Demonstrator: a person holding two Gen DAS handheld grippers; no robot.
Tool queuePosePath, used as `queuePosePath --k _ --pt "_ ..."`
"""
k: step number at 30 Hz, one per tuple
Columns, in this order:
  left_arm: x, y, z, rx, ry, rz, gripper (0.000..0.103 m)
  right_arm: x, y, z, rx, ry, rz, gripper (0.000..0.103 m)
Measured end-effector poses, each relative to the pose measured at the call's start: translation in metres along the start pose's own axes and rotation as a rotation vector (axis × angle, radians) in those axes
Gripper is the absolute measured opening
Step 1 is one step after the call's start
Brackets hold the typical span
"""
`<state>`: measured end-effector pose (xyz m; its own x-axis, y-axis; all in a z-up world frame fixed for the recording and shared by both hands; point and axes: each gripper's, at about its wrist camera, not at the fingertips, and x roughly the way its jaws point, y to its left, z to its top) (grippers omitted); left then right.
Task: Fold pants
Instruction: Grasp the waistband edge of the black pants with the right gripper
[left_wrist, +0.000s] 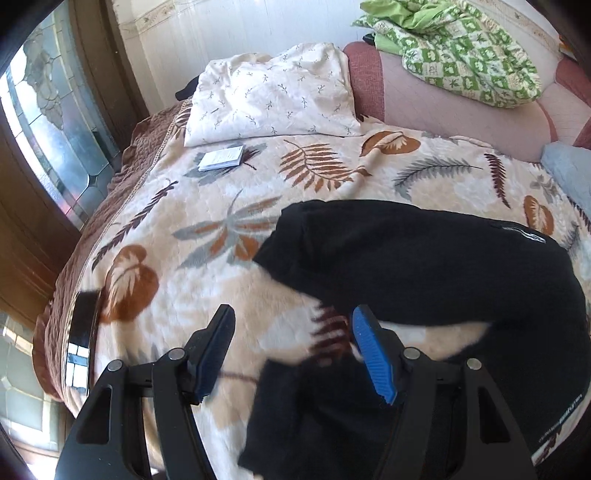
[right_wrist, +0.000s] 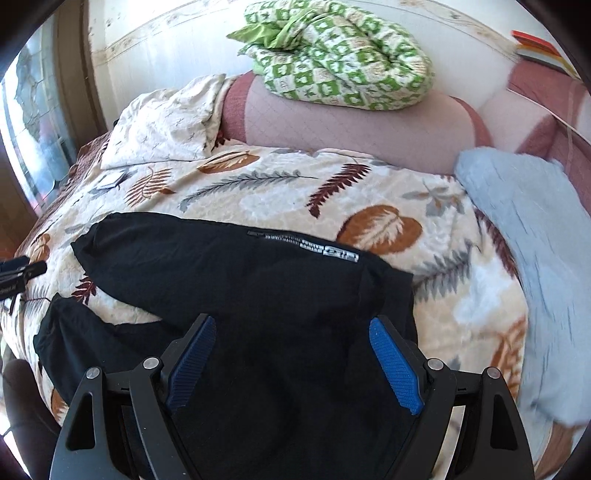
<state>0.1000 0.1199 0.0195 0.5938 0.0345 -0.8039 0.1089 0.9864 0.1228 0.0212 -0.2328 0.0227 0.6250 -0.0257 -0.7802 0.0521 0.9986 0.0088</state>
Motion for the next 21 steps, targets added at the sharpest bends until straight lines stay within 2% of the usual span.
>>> queuePosePath --k 3,6,9,13,18,21 --pt "0.035 0.003 0.024 -0.007 0.037 -0.032 0.066 0.024 -0.014 0.022 -0.048 0.022 -0.015 0.089" --pt "0.065 0.004 0.043 -0.028 0.068 -0.091 0.066 0.059 -0.029 0.042 -0.050 0.083 0.016 0.089" --pt "0.100 0.007 0.062 -0.048 0.094 -0.110 0.066 0.094 -0.034 0.057 -0.058 0.137 0.058 0.089" --pt "0.143 0.011 0.081 -0.056 0.130 -0.098 0.066 0.137 -0.031 0.076 -0.095 0.186 0.120 0.089" --pt "0.171 0.010 0.092 -0.034 0.147 -0.117 0.066 0.187 -0.036 0.097 -0.059 0.247 0.210 0.089" --pt "0.175 0.006 0.097 0.003 0.130 -0.110 0.072 0.212 -0.039 0.101 -0.052 0.292 0.210 0.088"
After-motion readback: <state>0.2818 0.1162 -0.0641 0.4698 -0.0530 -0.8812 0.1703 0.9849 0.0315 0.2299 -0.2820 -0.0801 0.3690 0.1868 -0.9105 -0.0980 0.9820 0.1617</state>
